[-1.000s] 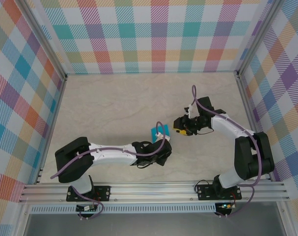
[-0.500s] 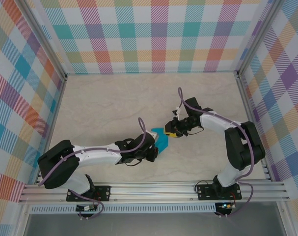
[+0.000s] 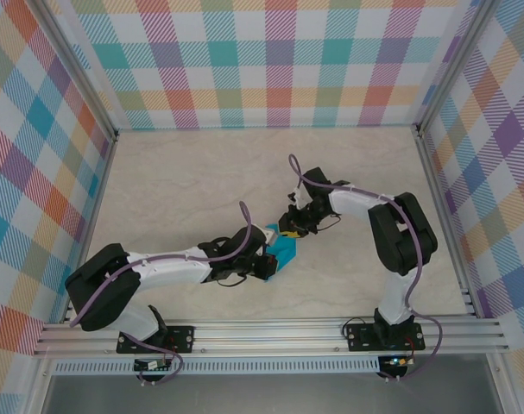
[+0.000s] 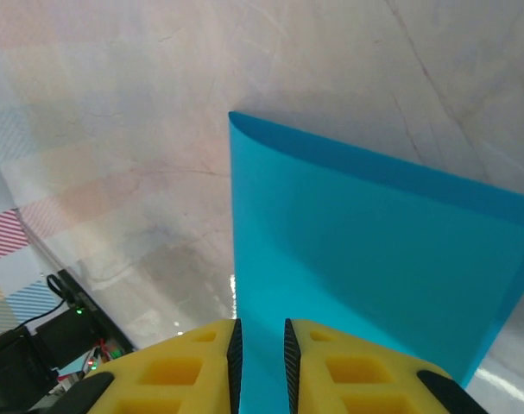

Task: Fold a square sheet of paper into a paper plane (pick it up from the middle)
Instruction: Third fold the triangle at the center of the table.

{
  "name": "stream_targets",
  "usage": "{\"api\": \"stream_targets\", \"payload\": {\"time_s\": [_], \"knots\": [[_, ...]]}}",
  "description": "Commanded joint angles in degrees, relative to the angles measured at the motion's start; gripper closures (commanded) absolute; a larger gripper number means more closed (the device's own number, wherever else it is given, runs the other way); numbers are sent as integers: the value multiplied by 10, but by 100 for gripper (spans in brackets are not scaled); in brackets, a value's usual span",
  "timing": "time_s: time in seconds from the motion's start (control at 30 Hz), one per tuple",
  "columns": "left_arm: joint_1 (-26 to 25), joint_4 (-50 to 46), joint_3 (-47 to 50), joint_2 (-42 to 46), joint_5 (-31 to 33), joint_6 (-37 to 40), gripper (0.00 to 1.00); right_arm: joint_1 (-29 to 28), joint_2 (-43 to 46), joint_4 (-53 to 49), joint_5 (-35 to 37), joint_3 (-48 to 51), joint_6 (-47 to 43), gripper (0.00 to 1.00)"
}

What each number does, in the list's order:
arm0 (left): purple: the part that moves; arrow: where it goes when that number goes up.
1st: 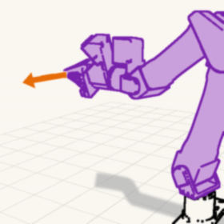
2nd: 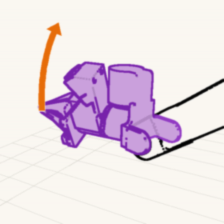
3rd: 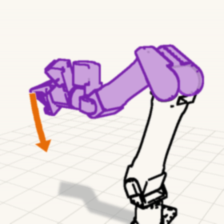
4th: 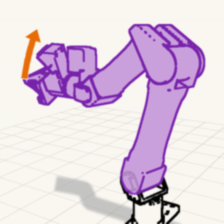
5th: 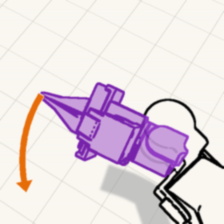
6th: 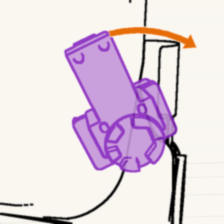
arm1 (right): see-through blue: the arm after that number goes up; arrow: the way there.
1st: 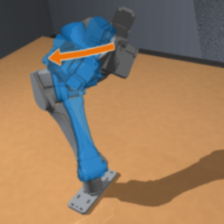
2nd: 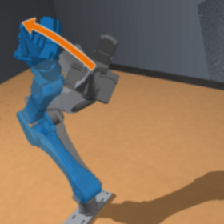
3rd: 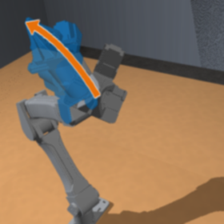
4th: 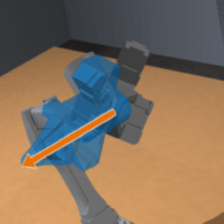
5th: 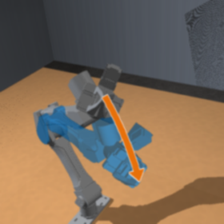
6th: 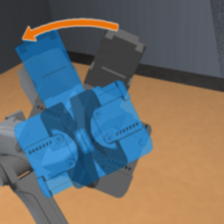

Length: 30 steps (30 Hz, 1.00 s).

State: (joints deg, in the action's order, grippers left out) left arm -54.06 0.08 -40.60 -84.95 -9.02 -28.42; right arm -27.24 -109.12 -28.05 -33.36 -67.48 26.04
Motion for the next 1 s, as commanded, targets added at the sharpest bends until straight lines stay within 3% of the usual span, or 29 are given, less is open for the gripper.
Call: {"api": "stream_targets", "payload": {"time_s": [0.0, 0.37, 0.67, 0.97], "knots": [[17, 8, 10, -10, -31, 19, 96, -7, -26, -37, 30, -21, -22, 78], [51, 12, 12, -27, -59, 28, 95, -7, -26, -38, 50, -15, -37, 78], [64, 13, 1, -46, -90, 45, 96, -5, 106, -9, 69, 26, -85, 67], [69, 14, -6, -48, -107, 56, 96, -1, 257, 78, 96, 143, -88, 58]]}}
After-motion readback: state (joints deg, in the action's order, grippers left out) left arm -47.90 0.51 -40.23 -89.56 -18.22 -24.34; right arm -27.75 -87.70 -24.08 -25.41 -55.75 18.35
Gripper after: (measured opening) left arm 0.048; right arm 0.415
